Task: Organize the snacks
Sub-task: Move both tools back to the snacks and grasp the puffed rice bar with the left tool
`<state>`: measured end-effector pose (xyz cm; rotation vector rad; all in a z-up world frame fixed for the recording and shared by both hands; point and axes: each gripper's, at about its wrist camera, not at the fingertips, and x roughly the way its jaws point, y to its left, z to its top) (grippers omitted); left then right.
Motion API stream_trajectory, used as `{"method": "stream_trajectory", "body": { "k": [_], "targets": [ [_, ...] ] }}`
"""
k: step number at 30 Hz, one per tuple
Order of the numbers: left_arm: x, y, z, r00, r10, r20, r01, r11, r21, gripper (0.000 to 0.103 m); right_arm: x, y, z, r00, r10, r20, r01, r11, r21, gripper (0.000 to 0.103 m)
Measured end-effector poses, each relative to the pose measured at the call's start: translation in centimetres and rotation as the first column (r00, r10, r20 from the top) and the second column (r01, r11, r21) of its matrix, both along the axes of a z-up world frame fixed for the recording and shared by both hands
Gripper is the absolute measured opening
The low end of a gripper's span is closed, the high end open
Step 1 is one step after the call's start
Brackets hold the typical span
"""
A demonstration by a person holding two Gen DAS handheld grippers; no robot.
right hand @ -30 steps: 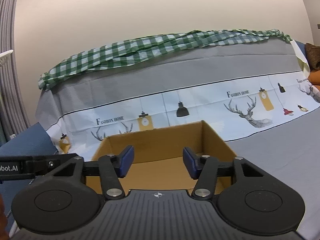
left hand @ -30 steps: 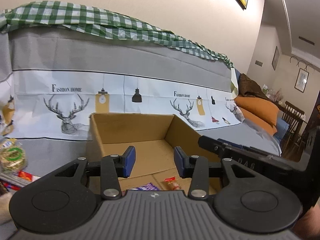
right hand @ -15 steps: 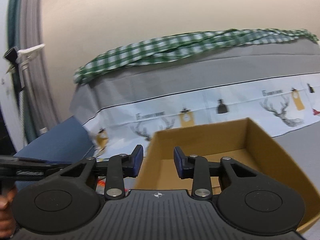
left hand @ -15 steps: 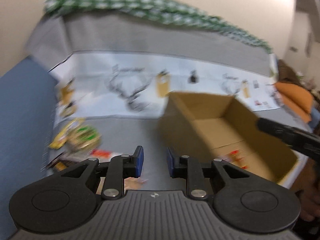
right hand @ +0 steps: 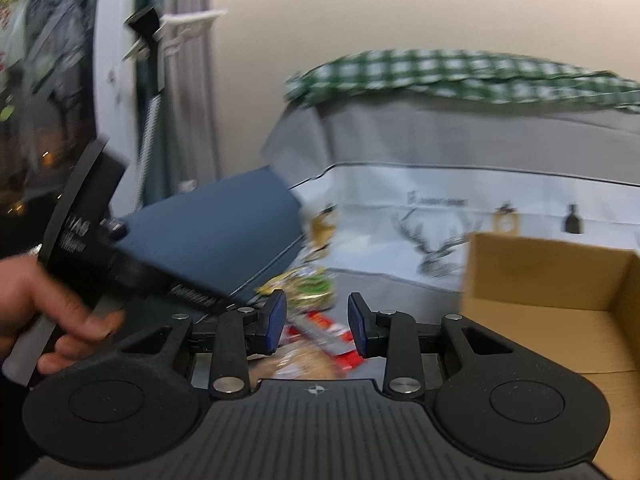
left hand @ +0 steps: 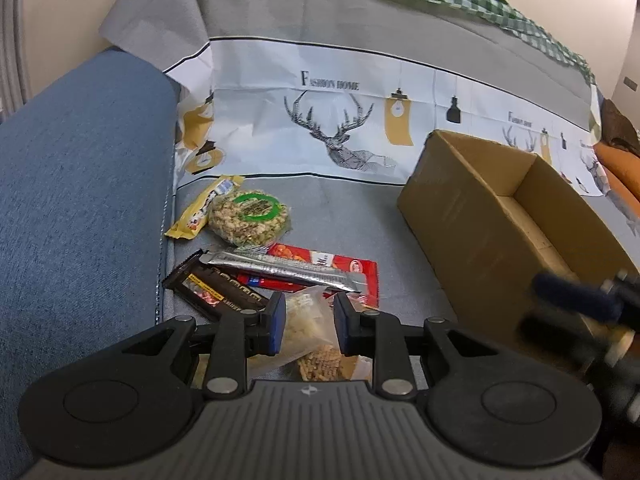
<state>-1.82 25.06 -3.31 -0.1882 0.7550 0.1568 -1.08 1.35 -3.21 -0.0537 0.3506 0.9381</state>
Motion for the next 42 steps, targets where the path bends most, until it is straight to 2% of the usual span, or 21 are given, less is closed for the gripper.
{"method": "stream_trajectory", "body": {
  "k": [4, 6, 8, 13, 17, 21, 28, 30, 31, 32, 36, 39, 42],
  "targets": [
    [0.4, 0.5, -0.3, 0.999, 0.037, -0.021, -0.037, 0.999, -0.018, 0.032, -0.2, 3.3, -1.9, 0.999, 0.043, -0.023, -0.044, 0.996, -0.079, 0.039],
    [0.7, 0.6, -0.5, 0.998, 0.048, -0.035, -0.048, 0.999, -0.018, 0.034, 0.3, 4.6, -2.7, 0.998, 0.03, -0.046, -0.035, 0.993, -0.111, 0.048],
    [0.9, 0.6, -0.7, 0.997, 0.055, -0.049, -0.055, 0.998, -0.013, 0.041, 1.1, 5.8, -3.8, 0.996, 0.013, -0.087, -0.025, 0.99, -0.138, 0.066],
    [1.5, 0.9, -1.3, 0.994, 0.074, -0.078, -0.075, 0.997, -0.017, 0.051, 3.7, 7.7, -6.9, 0.966, -0.043, -0.256, -0.009, 0.98, -0.198, 0.073],
    [1.6, 1.5, -1.5, 0.991, 0.104, -0.086, -0.107, 0.994, -0.031, 0.058, 5.2, 8.6, -8.1, 0.941, -0.059, -0.334, -0.007, 0.981, -0.193, 0.076],
    [1.7, 1.6, -1.6, 0.99, 0.111, -0.087, -0.114, 0.993, -0.031, 0.058, 6.0, 9.7, -8.8, 0.933, -0.053, -0.355, -0.017, 0.982, -0.19, 0.08],
    [1.4, 1.6, -1.4, 0.991, 0.114, -0.07, -0.116, 0.993, -0.032, 0.058, 7.0, 10.9, -9.8, 0.923, -0.069, -0.378, -0.004, 0.982, -0.189, 0.08],
    [1.3, 1.6, -1.3, 0.992, 0.113, -0.064, -0.115, 0.993, -0.035, 0.058, 7.3, 10.9, -9.8, 0.927, -0.063, -0.369, -0.007, 0.983, -0.185, 0.075],
    [1.3, 1.6, -1.3, 0.992, 0.113, -0.061, -0.115, 0.993, -0.036, 0.058, 7.2, 10.9, -9.8, 0.931, -0.062, -0.359, -0.008, 0.982, -0.19, 0.064],
    [1.3, 1.6, -1.2, 0.992, 0.112, -0.059, -0.114, 0.993, -0.037, 0.058, 7.1, 10.7, -9.7, 0.937, -0.063, -0.344, -0.008, 0.98, -0.199, 0.059],
    [1.2, 1.4, -1.1, 0.993, 0.103, -0.054, -0.105, 0.994, -0.032, 0.062, 6.7, 9.5, -9.0, 0.946, -0.046, -0.322, -0.026, 0.976, -0.215, 0.053],
    [1.1, 0.5, -1.2, 0.996, 0.074, -0.059, -0.074, 0.997, 0.004, 0.067, 5.5, 8.5, -8.0, 0.96, -0.029, -0.278, -0.047, 0.964, -0.262, 0.05],
    [1.2, -0.5, -1.5, 0.996, 0.036, -0.076, -0.032, 0.998, 0.045, 0.074, 4.3, 7.2, -7.0, 0.962, -0.018, -0.272, -0.062, 0.957, -0.283, 0.049]
  ]
}}
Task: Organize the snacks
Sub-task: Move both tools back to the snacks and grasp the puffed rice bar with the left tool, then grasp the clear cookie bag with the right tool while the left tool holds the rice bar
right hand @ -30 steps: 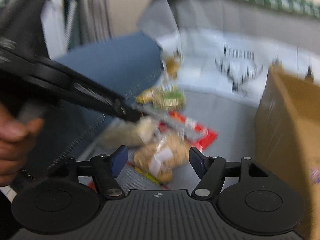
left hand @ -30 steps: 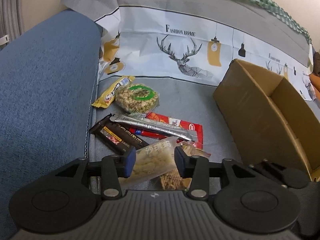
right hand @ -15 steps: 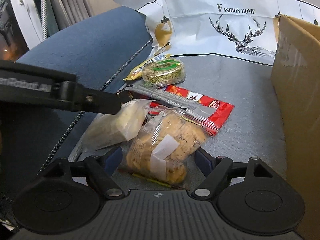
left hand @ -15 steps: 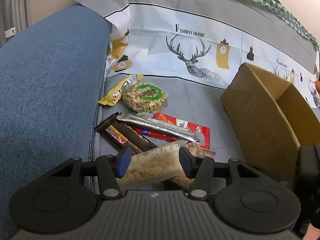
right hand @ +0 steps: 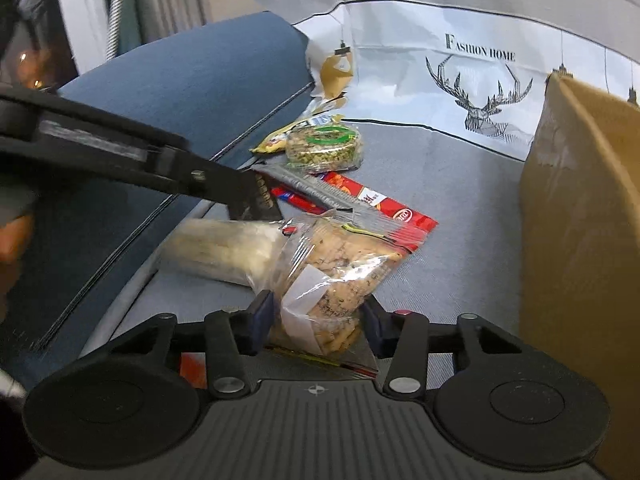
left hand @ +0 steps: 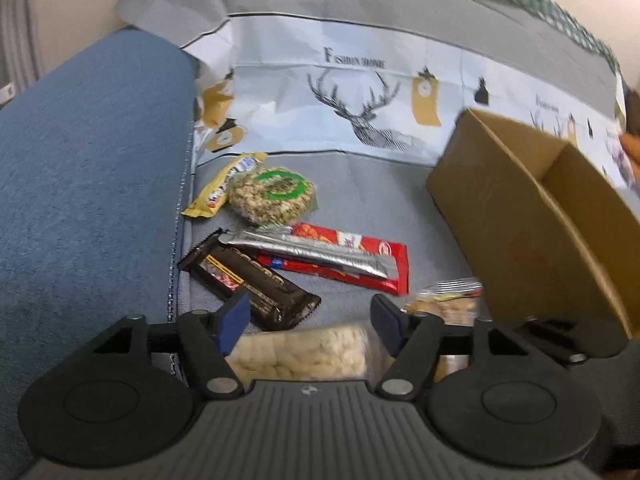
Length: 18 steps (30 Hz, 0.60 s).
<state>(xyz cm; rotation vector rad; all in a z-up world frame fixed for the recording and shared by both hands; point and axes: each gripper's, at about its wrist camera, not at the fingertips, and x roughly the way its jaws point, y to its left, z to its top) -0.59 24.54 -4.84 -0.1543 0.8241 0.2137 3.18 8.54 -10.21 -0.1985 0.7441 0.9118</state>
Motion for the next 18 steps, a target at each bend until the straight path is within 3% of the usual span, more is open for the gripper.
{"method": "stream_trajectory", "body": {
  "k": [6, 13, 18],
  "targets": [
    [0.7, -1.2, -1.4, 0.996, -0.048, -0.076, 0.052, 0.997, 0.05, 0.075, -2.4, -3.1, 1.4, 0.998, 0.034, -0.06, -0.035, 0.999, -0.002, 0.049],
    [1.5, -0.3, -2.3, 0.991, 0.021, -0.134, -0.018, 1.0, 0.022, 0.082, -3.7, -4.8, 0.6, 0.994, 0.047, -0.095, -0.05, 0.998, -0.027, 0.049],
    [2.1, -1.2, -2.4, 0.988, 0.011, -0.155, -0.002, 0.998, 0.061, 0.086, -3.1, -4.4, -0.4, 0.993, 0.029, -0.112, -0.035, 0.998, -0.044, 0.049]
  ]
}}
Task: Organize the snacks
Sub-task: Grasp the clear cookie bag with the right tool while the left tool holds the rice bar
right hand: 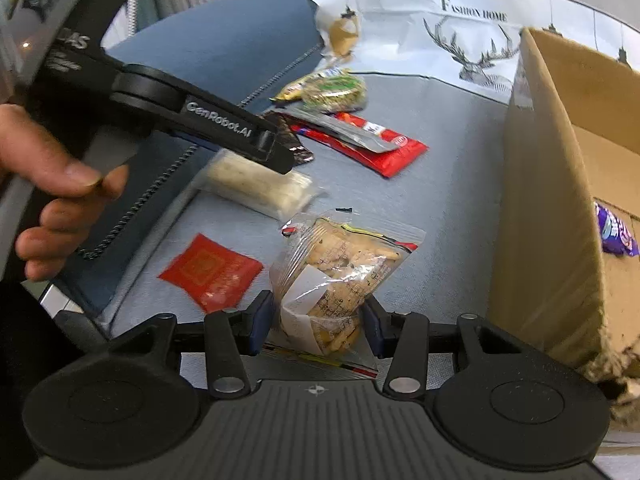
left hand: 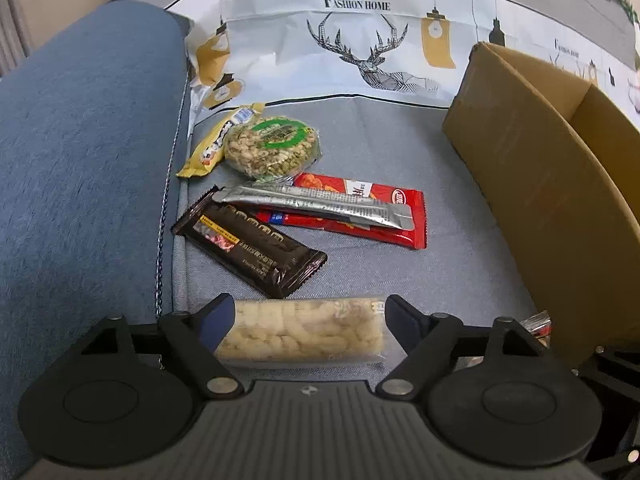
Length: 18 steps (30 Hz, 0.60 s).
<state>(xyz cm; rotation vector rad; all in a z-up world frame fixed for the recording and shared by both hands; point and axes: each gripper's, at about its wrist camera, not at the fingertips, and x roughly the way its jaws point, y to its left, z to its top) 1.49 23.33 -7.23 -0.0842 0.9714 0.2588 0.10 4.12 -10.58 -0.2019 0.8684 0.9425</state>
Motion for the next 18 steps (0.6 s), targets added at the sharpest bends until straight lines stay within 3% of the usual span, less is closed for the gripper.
{"method": "stream_trajectory", "body": {
  "k": [5, 9, 13, 18],
  "targets": [
    [-0.2, -2.3, 0.5, 0.996, -0.094, -0.001, 0.093, 0.988, 0.124, 0.092, 0.2, 0.3, -0.3, 1.0, 0.011, -0.011, -0.011, 1.0, 0.001, 0.049],
    [-1.2, -4.6, 0.4, 0.974, -0.228, -0.013, 0.223, 0.941, 0.253, 0.094, 0.6, 0.2, -0.4, 1.0, 0.004, -0.028, -0.004, 1.0, 0.006, 0.05],
    [-1.7, -5.3, -0.5, 0.955, -0.287, -0.069, 0.294, 0.909, 0.295, 0.095, 0.7, 0.4, -0.5, 0.999, 0.006, -0.034, -0.006, 1.0, 0.007, 0.05],
    [-0.6, -4.5, -2.1, 0.959, -0.24, -0.15, 0.275, 0.916, 0.293, 0.095, 1.0, 0.6, -0.5, 0.999, 0.003, -0.047, -0.002, 1.0, 0.009, 0.051]
  ]
}}
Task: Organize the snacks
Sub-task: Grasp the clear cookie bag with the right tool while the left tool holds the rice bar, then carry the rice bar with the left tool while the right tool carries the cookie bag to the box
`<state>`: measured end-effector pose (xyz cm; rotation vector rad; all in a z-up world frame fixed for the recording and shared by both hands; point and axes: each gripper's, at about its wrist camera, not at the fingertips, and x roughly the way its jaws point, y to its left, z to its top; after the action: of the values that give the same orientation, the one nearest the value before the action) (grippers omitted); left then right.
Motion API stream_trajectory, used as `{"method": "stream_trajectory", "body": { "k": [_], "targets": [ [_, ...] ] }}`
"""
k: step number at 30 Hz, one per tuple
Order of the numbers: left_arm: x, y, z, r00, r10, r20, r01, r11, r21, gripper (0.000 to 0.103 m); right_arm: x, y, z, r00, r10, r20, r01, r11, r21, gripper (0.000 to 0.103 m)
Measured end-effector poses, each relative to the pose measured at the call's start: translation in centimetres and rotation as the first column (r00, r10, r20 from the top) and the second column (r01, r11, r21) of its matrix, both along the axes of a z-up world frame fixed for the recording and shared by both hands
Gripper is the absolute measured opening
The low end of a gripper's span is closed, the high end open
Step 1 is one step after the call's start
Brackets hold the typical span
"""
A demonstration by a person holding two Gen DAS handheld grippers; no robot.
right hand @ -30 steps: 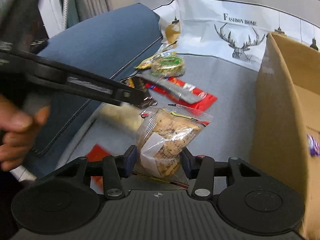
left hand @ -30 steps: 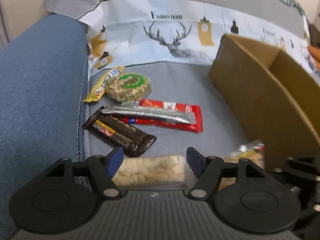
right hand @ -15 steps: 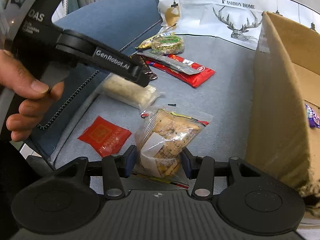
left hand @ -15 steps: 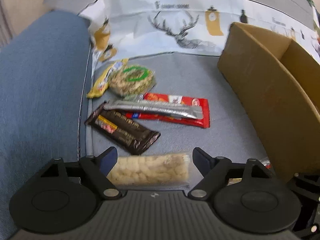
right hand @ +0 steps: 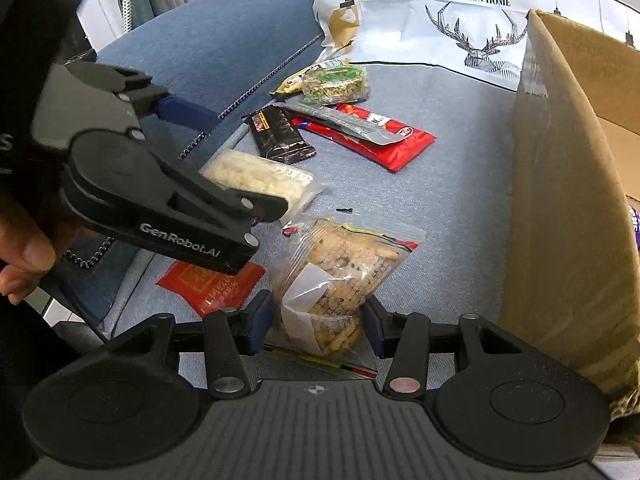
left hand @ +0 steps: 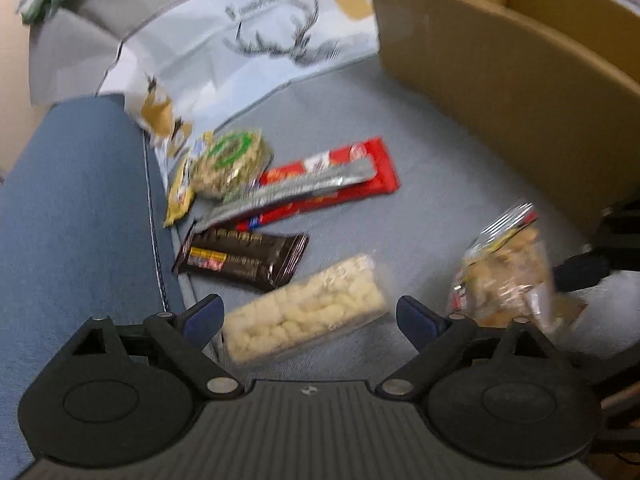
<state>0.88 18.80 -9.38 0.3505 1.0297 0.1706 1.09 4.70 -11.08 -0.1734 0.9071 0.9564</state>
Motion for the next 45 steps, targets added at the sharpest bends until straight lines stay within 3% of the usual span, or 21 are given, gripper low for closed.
{"method": "stream_trajectory", "body": {
  "k": [6, 10, 12, 14, 17, 21, 24, 28, 32, 35, 42, 44, 45],
  "targets": [
    [1.9, -0.4, -1.4, 0.999, -0.028, -0.038, 0.028, 1.0, 0.007, 0.095, 0.2, 0.2, -0.2, 1.0, -0.004, -0.012, 0.004, 1.0, -0.009, 0.053],
    [3.4, 0.9, -1.9, 0.999, 0.035, -0.027, -0.036, 0.999, -0.028, 0.093, 0.4, 0.2, -0.4, 1.0, -0.012, -0.017, 0.012, 1.0, -0.011, 0.056],
    [3.7, 1.8, -2.0, 0.997, 0.076, -0.034, -0.078, 0.995, -0.061, 0.082, 0.4, 0.3, -0.3, 1.0, -0.012, -0.015, 0.012, 1.0, -0.009, 0.056],
    [3.7, 2.9, -1.6, 0.992, 0.125, -0.032, -0.128, 0.982, -0.138, 0.058, 0.4, 0.3, -0.4, 1.0, -0.009, -0.015, 0.009, 1.0, -0.008, 0.056],
    [3.3, 3.7, -0.8, 0.986, 0.169, -0.011, -0.168, 0.969, -0.179, 0.045, 0.4, 0.4, -0.6, 1.0, -0.013, -0.025, 0.013, 1.0, -0.012, 0.056],
    [2.6, 4.9, 0.8, 0.969, 0.243, 0.033, -0.221, 0.924, -0.312, 0.04, 0.6, 0.4, -0.8, 0.999, -0.024, -0.026, 0.023, 1.0, -0.003, 0.056],
    [2.1, 6.1, 1.7, 0.944, 0.324, 0.062, -0.273, 0.873, -0.404, 0.04, 0.6, 0.5, -0.8, 0.999, -0.028, -0.018, 0.028, 1.0, 0.005, 0.056],
    [2.0, 6.9, 0.8, 0.931, 0.364, -0.026, -0.33, 0.811, -0.482, 0.041, 0.2, 0.6, -0.6, 1.0, -0.02, 0.024, 0.019, 1.0, 0.019, 0.056],
    [2.1, 6.8, -0.3, 0.934, 0.348, -0.076, -0.344, 0.825, -0.449, 0.053, 0.2, 0.9, -1.0, 0.999, -0.022, 0.027, 0.021, 1.0, 0.004, 0.065],
    [1.9, 6.8, -0.8, 0.936, 0.335, -0.108, -0.346, 0.823, -0.45, 0.056, 0.4, 1.0, -1.2, 0.999, -0.034, 0.026, 0.034, 0.999, -0.007, 0.071],
    [2.0, 5.9, -1.4, 0.948, 0.294, -0.12, -0.317, 0.861, -0.397, 0.055, 0.7, 1.1, -1.5, 0.998, -0.052, 0.025, 0.052, 0.999, -0.014, 0.073],
    [2.1, 5.8, -1.3, 0.95, 0.291, -0.114, -0.312, 0.868, -0.387, 0.043, 0.7, 1.1, -1.5, 0.998, -0.054, 0.03, 0.054, 0.998, -0.02, 0.073],
    [2.1, 5.9, -1.3, 0.95, 0.291, -0.11, -0.311, 0.87, -0.384, 0.043, 0.7, 1.1, -1.5, 0.998, -0.053, 0.034, 0.054, 0.998, -0.024, 0.072]
  ]
}}
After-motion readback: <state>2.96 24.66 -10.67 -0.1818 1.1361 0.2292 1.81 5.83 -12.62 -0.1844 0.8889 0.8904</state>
